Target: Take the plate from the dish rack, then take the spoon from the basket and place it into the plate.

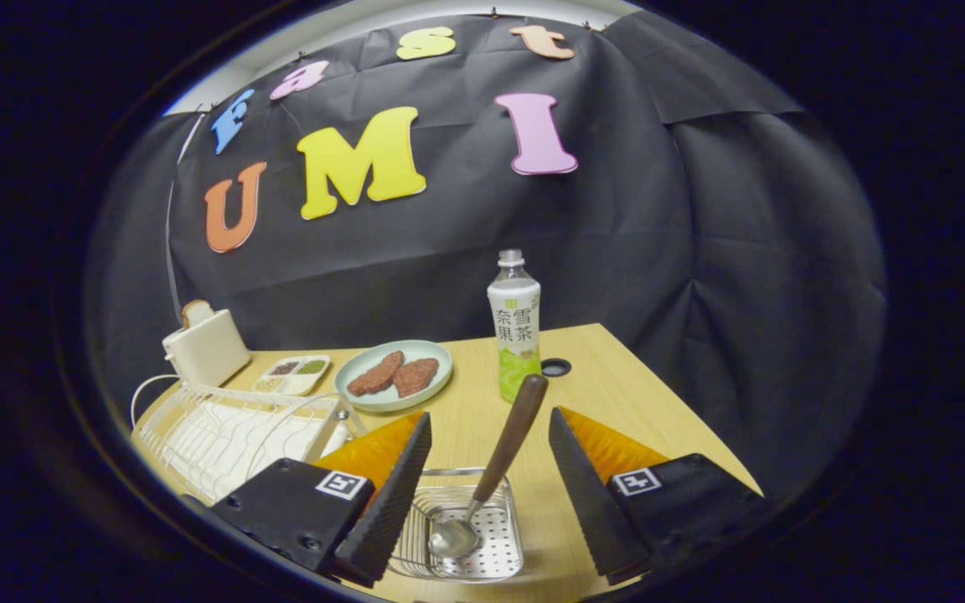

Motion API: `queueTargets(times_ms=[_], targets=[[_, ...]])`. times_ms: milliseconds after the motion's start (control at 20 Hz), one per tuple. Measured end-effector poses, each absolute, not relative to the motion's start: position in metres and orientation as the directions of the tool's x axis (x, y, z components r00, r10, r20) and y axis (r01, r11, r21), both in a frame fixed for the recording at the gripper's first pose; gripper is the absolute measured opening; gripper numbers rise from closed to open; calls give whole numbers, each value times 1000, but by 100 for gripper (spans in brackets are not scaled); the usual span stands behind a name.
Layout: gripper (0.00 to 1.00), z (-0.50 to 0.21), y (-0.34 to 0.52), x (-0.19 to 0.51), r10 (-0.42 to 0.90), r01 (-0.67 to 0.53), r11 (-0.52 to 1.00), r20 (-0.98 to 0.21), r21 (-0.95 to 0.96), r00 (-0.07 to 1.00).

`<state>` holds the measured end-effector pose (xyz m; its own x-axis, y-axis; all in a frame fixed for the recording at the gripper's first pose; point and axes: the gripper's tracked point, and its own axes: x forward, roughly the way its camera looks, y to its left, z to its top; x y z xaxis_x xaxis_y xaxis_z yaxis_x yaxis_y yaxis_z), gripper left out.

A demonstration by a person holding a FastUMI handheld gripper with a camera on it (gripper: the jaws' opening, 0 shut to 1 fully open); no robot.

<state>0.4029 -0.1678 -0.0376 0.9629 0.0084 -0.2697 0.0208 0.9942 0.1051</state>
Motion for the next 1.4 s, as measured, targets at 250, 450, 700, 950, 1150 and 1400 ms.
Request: queueTargets(times_ms=[250, 450, 700, 950, 1150, 1400], targets=[[40, -43, -160, 411, 6, 19, 996, -292, 83, 956], [18, -45, -145, 413, 32, -9, 997, -308, 76, 951], [18, -45, -146, 415, -5, 16, 999, -313, 33, 950], [15, -36, -154, 401, -14, 39, 996, -280, 84, 960], [13, -10, -166, 383, -28, 50, 992, -191, 113, 981], [13, 46, -162, 344, -34, 37, 997, -38, 68, 999]])
